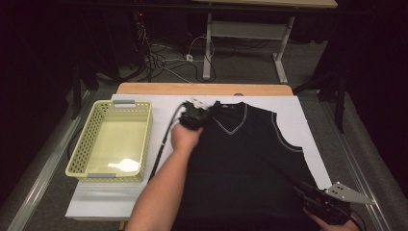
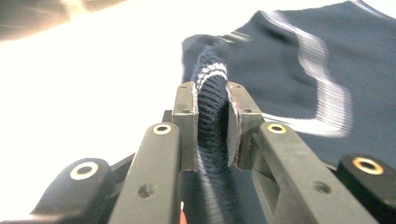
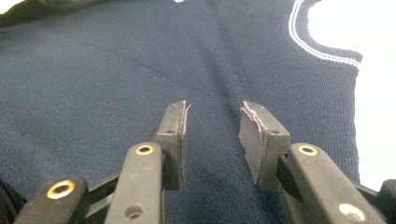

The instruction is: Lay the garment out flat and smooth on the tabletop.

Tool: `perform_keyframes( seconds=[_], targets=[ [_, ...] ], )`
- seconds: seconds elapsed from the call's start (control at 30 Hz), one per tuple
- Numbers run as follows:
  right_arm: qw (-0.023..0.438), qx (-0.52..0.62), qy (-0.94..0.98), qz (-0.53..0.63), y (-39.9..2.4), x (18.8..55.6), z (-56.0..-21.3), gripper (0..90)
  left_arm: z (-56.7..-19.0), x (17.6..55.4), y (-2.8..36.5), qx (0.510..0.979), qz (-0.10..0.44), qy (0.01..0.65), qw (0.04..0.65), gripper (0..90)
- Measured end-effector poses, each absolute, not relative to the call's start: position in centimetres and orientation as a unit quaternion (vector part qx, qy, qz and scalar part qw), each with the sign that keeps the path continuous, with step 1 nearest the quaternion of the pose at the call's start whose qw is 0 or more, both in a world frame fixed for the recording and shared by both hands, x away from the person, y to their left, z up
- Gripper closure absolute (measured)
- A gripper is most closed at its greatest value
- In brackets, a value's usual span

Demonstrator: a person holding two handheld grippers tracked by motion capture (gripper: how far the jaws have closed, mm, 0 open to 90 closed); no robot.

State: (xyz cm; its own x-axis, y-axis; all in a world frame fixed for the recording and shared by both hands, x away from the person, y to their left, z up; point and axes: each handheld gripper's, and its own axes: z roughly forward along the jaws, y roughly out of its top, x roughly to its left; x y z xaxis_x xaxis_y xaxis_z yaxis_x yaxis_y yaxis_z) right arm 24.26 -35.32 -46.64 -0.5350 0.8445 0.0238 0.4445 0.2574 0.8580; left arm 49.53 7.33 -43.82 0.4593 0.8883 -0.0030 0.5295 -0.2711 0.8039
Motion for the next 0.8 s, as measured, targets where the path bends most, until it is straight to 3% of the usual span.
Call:
perform_keyframes(
  seconds=[0.07,0.13,0.23,0.53,0.8],
  targets=[
    [0.23,0.425,0.759,0.436,-35.3,24.1,-46.6,63.5,-43.2,50.5,10.0,0.752,0.226,0.505,0.359,69.3],
    [0.23,0.426,0.759,0.435,-35.3,24.1,-46.6,63.5,-42.7,50.5,11.2,0.757,0.23,0.505,0.344,62.6],
    [0.231,0.425,0.76,0.433,-35.1,24.1,-46.6,63.4,-42.0,49.5,11.6,0.751,0.208,0.505,0.372,50.2],
    [0.235,0.415,0.769,0.426,-34.6,24.0,-46.5,63.4,-44.5,40.4,9.5,0.789,0.16,0.426,0.413,50.1],
    [0.232,0.42,0.769,0.421,-34.4,24.2,-46.6,63.4,-47.1,28.3,12.4,0.818,0.137,0.349,0.435,53.5]
  ],
)
